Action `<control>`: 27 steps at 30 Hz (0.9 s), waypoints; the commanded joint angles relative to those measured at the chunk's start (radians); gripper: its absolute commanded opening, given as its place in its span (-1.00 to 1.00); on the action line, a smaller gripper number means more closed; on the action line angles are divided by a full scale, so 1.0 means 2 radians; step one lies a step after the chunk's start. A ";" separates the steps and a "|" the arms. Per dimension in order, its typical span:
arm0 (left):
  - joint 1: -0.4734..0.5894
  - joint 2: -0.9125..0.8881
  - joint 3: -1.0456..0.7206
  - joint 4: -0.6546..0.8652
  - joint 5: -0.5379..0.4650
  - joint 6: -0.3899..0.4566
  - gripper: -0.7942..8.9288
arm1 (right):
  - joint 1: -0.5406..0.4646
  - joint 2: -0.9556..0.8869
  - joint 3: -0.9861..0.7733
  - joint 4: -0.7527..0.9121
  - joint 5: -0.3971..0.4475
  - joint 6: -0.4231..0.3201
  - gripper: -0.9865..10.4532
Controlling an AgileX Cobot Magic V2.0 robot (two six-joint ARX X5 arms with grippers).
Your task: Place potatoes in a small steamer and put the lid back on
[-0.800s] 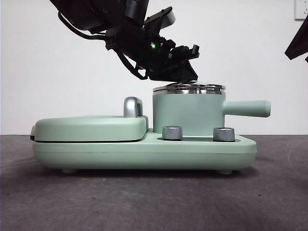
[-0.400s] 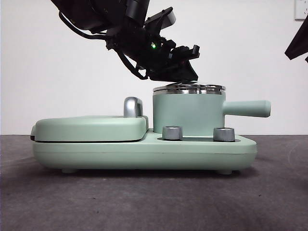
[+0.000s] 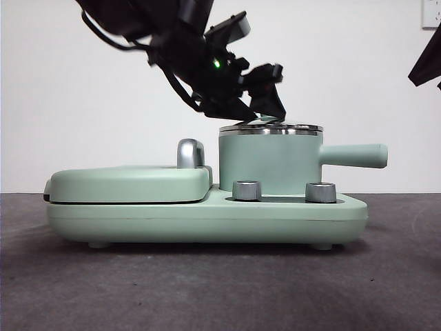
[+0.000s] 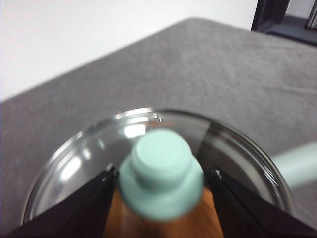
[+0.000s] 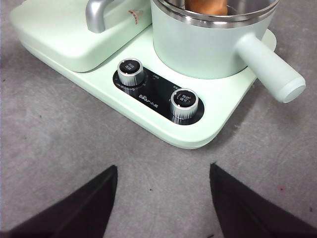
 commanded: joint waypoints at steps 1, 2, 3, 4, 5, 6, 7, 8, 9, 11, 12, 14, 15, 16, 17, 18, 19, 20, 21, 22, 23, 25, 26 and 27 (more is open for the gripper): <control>-0.001 -0.035 0.007 -0.028 0.002 -0.017 -0.22 | 0.003 0.002 0.002 0.004 0.000 0.005 -0.33; 0.001 -0.047 0.007 -0.043 0.003 -0.024 -0.22 | 0.003 0.002 0.002 0.005 0.000 0.005 -0.33; 0.003 -0.058 0.007 -0.056 0.007 -0.033 -0.22 | 0.003 0.002 0.002 0.005 0.000 0.005 -0.33; 0.007 -0.071 0.007 -0.073 0.012 -0.045 -0.22 | 0.003 0.002 0.002 0.005 0.000 0.005 -0.33; 0.011 -0.082 0.007 -0.089 0.018 -0.059 -0.22 | 0.003 0.002 0.002 0.005 0.000 0.005 -0.33; 0.015 -0.091 0.007 -0.104 0.024 -0.072 -0.22 | 0.003 0.002 0.002 0.005 0.000 0.005 -0.33; 0.021 -0.102 0.007 -0.123 0.030 -0.087 -0.23 | 0.003 0.002 0.002 0.005 0.000 0.005 -0.33; 0.027 -0.112 0.007 -0.142 0.036 -0.098 -0.26 | 0.003 0.002 0.002 0.005 0.000 0.005 -0.33; 0.031 -0.120 0.007 -0.158 0.040 -0.103 -0.31 | 0.003 0.002 0.002 0.005 0.000 0.005 -0.33; 0.041 -0.137 0.004 -0.188 0.049 -0.106 -0.41 | 0.003 0.002 0.002 0.005 0.000 0.005 -0.33; 0.045 -0.147 -0.001 -0.199 0.052 -0.105 -0.42 | 0.003 0.002 0.002 0.005 0.000 0.005 -0.33; 0.052 -0.171 -0.022 -0.202 0.052 -0.106 -0.42 | 0.003 0.002 0.002 0.005 0.000 0.005 -0.33; 0.055 -0.183 -0.036 -0.199 0.052 -0.106 -0.42 | 0.003 0.002 0.002 0.005 0.000 0.005 -0.33; 0.058 -0.196 -0.053 -0.195 0.052 -0.107 -0.42 | 0.003 0.002 0.002 0.006 0.000 0.005 -0.33; 0.062 -0.213 -0.073 -0.192 0.052 -0.110 -0.42 | 0.003 0.002 0.002 0.006 0.000 0.005 -0.33; 0.065 -0.227 -0.091 -0.190 0.052 -0.110 -0.42 | 0.003 0.002 0.002 0.006 0.000 0.005 -0.33; 0.069 -0.243 -0.114 -0.186 0.052 -0.114 -0.42 | 0.003 0.002 0.002 0.006 0.000 0.005 -0.33; 0.073 -0.263 -0.139 -0.182 0.052 -0.119 -0.42 | 0.003 0.002 0.002 0.006 0.000 0.005 -0.33; 0.076 -0.279 -0.160 -0.179 0.052 -0.122 -0.42 | 0.003 0.002 0.002 0.006 0.000 0.005 -0.33; 0.078 -0.297 -0.182 -0.176 0.052 -0.124 -0.42 | 0.003 0.002 0.002 0.006 0.000 0.005 -0.33; 0.081 -0.322 -0.210 -0.172 0.052 -0.129 -0.42 | 0.003 0.002 0.002 0.006 0.000 0.005 -0.33; 0.086 -0.363 -0.251 -0.169 0.052 -0.136 -0.42 | 0.003 0.002 0.002 0.006 0.000 0.005 -0.33; 0.088 -0.386 -0.272 -0.171 0.052 -0.137 -0.42 | 0.003 0.002 0.002 0.006 0.000 0.005 -0.33; 0.090 -0.406 -0.287 -0.172 0.052 -0.141 -0.42 | 0.003 0.002 0.002 0.006 0.000 0.005 -0.33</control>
